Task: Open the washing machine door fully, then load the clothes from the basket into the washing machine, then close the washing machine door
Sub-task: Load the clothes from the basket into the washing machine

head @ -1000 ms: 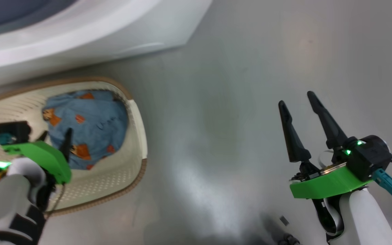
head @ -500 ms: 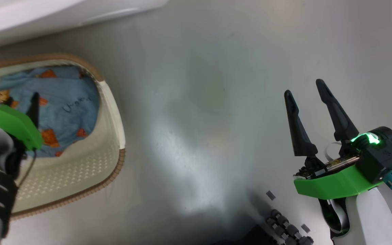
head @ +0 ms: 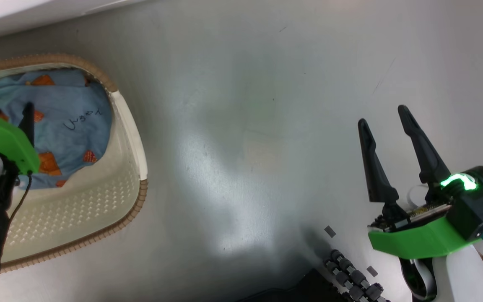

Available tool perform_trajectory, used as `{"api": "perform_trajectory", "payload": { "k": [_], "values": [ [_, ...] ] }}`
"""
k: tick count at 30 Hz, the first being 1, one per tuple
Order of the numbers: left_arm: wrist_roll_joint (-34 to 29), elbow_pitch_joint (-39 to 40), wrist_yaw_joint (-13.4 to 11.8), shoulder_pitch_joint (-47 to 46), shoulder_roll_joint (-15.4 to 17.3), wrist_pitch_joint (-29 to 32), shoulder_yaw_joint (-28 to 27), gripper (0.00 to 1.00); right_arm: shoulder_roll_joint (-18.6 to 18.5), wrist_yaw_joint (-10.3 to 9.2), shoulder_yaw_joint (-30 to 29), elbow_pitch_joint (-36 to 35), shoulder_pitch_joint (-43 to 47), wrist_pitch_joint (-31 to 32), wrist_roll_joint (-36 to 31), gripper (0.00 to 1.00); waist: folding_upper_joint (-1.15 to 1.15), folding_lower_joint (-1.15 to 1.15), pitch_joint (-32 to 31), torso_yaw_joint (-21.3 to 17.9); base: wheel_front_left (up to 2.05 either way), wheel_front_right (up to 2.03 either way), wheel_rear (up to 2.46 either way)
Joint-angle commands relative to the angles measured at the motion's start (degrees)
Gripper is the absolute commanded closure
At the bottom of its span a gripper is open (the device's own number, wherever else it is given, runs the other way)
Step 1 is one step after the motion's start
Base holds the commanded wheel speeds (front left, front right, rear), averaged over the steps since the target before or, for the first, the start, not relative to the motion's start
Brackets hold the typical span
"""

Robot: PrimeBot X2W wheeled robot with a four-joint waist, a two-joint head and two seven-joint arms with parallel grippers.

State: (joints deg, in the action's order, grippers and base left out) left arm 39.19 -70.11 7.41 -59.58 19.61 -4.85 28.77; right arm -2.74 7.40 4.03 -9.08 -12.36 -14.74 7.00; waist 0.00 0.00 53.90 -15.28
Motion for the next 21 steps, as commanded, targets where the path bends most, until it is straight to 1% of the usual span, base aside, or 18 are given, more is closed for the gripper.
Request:
{"api": "perform_trajectory", "payload": {
  "k": [1, 12, 14, 15, 16, 17, 18, 19, 21],
  "values": [
    [-0.1, -0.3, 0.1, 0.2, 1.8, 0.1, -0.2, 0.00, -0.1, 0.09, 0.8, -1.6, 3.6, -0.3, -0.8, 0.00, 0.00, 0.00, 0.0, 0.0, 0.00, 0.00, 0.00],
    [-1.6, -2.4, 0.1, -1.2, 0.3, 0.0, 2.9, 0.00, -0.1, 0.09, -0.5, -4.2, 6.8, -0.3, -2.1, 0.00, 0.00, 0.00, 0.3, 0.2, 0.00, 0.00, 0.00],
    [-2.0, -2.6, 0.1, -1.5, 0.0, -0.1, 3.5, 0.29, -0.1, 0.09, -0.7, -4.7, 7.2, -0.3, -2.2, 0.00, 0.00, 0.00, 0.5, 0.5, 0.00, 0.00, 0.00],
    [-2.1, -2.7, 0.1, -1.6, -0.2, -0.2, 3.7, 0.48, -0.1, 0.09, -0.8, -4.9, 7.4, -0.3, -2.4, 0.00, 0.00, 0.00, 0.6, 0.6, 0.00, 0.00, 0.00],
    [-2.2, -2.8, 0.1, -1.8, -0.3, -0.3, 3.8, 0.53, -0.1, 0.09, -0.9, -5.1, 7.6, -0.3, -2.5, 0.00, 0.00, 0.00, 0.7, 0.7, 0.00, 0.00, 0.00],
    [-2.3, -2.9, 0.1, -1.9, -0.5, -0.4, 4.0, 0.63, -0.1, 0.09, -0.9, -5.2, 7.8, -0.3, -2.6, 0.00, 0.00, 0.00, 0.8, 0.9, 0.00, 0.00, 0.00],
    [-2.3, -3.0, 0.1, -2.1, -0.6, -0.5, 4.2, 0.75, -0.1, 0.09, -1.0, -5.4, 7.9, -0.3, -2.8, 0.00, 0.00, 0.00, 0.9, 1.0, 0.00, 0.00, 0.00],
    [-2.5, -3.1, 0.1, -2.2, -0.8, -0.7, 4.4, 1.00, -0.1, 0.09, -1.1, -5.5, 8.0, -0.3, -2.9, 0.00, 0.00, 0.00, 1.0, 1.2, 0.00, 0.00, 0.00],
    [-2.7, -3.2, 0.1, -2.3, -1.3, -0.9, 4.8, 1.00, -0.1, 0.09, -1.2, -5.6, 8.1, -0.3, -3.2, 0.00, 0.00, 0.00, 1.1, 1.4, 0.00, 0.00, 0.00]
  ]
}}
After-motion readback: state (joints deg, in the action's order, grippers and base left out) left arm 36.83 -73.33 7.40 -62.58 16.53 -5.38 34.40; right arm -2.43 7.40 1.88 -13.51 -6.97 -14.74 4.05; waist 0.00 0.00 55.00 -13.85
